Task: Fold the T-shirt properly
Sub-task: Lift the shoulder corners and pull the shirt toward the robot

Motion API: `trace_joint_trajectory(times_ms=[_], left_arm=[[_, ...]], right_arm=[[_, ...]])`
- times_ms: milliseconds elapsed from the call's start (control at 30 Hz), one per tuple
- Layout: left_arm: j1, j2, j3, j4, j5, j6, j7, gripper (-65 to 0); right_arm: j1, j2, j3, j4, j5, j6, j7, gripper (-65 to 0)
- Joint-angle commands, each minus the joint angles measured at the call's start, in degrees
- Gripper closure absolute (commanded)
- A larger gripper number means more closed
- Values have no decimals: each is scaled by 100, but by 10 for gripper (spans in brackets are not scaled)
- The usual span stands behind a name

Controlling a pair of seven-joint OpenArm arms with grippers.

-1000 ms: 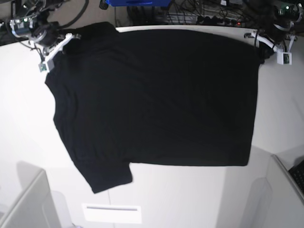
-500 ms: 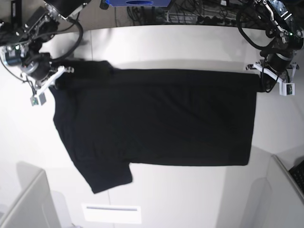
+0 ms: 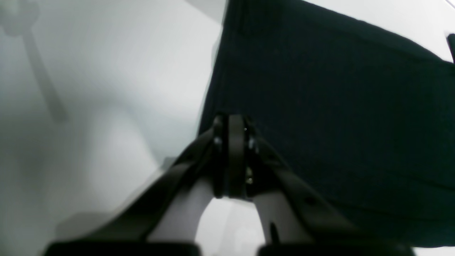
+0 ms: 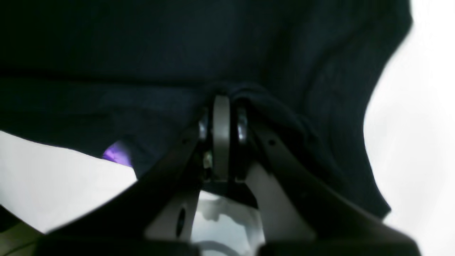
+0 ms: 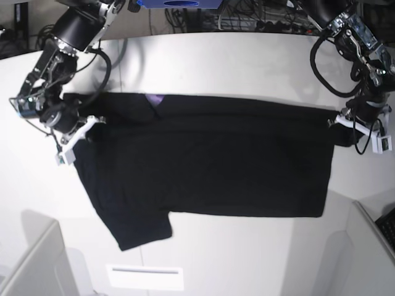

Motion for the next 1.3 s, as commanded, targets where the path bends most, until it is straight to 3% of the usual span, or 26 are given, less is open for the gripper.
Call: trace_joint_trajectory(times_ms=[0, 200, 367, 667, 1033, 1067, 1133, 1200, 1267], left_arm=[[-107, -88, 130, 51, -66, 1, -71, 0], [-344, -149, 877, -222, 928, 1, -97, 0], [-678, -167, 1035, -802, 1279, 1, -115, 0], [-872, -193, 1035, -1400, 1279, 1, -458, 0], [-880, -202, 982, -1611, 1279, 1, -475, 0], [-880, -211, 973, -1611, 1279, 1, -475, 0], [-872, -290, 973, -1602, 1279, 1, -475, 0], [-872, -334, 965, -1602, 1271, 1, -475, -115], [-872, -334, 824, -1444, 1253, 1, -475, -240]], right_arm=[[181, 83, -44, 14, 96, -39, 131, 0], [542, 83, -79, -294, 96, -66, 140, 0], [665, 92, -88, -672, 87, -66, 412, 0], [761, 232, -79, -900, 87, -74, 536, 0], [726, 303, -88, -883, 96, -74, 474, 0], [726, 303, -79, -874, 96, -74, 474, -15], [709, 294, -53, -874, 122, -74, 474, -185], [638, 294, -35, -804, 140, -74, 483, -300], [498, 276, -35, -470, 140, -74, 483, -294]])
